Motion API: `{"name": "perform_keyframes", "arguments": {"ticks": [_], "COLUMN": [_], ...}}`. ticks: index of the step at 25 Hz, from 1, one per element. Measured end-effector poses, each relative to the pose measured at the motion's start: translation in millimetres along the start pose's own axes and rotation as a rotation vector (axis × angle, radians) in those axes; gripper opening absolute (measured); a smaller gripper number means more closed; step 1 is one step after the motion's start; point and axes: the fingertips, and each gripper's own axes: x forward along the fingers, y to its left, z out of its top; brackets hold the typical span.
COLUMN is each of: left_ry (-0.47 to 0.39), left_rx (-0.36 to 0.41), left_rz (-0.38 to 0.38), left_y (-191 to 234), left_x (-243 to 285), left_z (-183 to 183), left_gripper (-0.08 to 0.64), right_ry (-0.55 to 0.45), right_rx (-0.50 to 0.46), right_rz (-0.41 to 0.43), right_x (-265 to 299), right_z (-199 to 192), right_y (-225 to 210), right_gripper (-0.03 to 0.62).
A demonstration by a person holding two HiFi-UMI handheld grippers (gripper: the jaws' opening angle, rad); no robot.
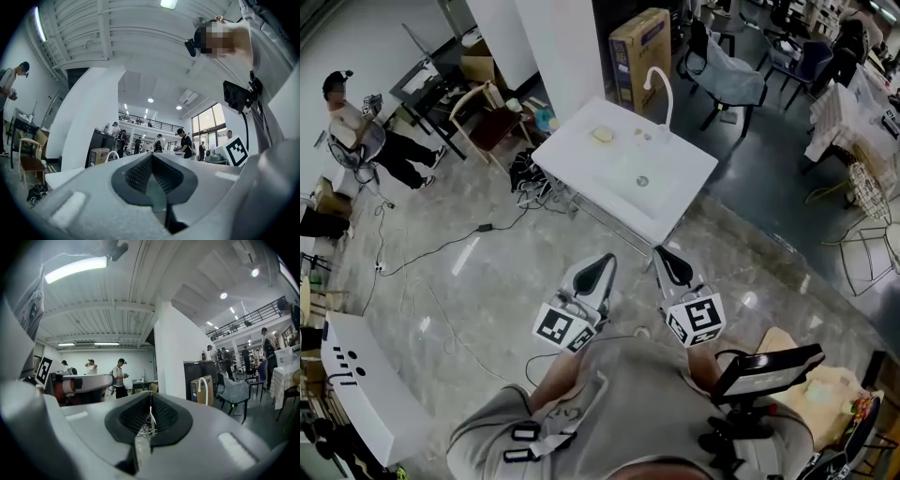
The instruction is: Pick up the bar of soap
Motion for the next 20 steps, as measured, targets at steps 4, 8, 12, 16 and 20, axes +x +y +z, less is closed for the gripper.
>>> {"name": "perform_keyframes", "arguments": {"ticks": [4, 8, 12, 16, 20], "left_ry": [0.003, 0.007, 0.003, -0.016, -0.024], "left_rx": [-0.021, -0.033, -0.035, -0.029, -0.034], "left_rz": [-0.015, -0.022, -0.026, -0.030, -0.047], "left_y": [18.5, 45.2, 75.6, 114.2, 145.6], "left_x": [6.8, 12.5, 20.6, 29.9, 34.8], "left_z": [0.6, 1.1, 5.2, 14.8, 18.9], "left_gripper": [-0.011, -0.011, -0.011, -0.011, -0.012], "right_ry": [0.012, 0.012, 0.008, 0.014, 0.016], "right_rx": [0.004, 0.012, 0.018, 0.012, 0.005], "right_rz": [-0.015, -0.013, -0.007, -0.009, -0.018], "right_x": [18.6, 44.6, 69.9, 104.7, 135.7], "right_z": [1.2, 4.9, 11.0, 14.2, 17.7], "right_y": [-2.9, -2.0, 0.1, 1.5, 4.1], "right_gripper": [0.009, 0.008, 0.002, 0.002, 0.002]}}
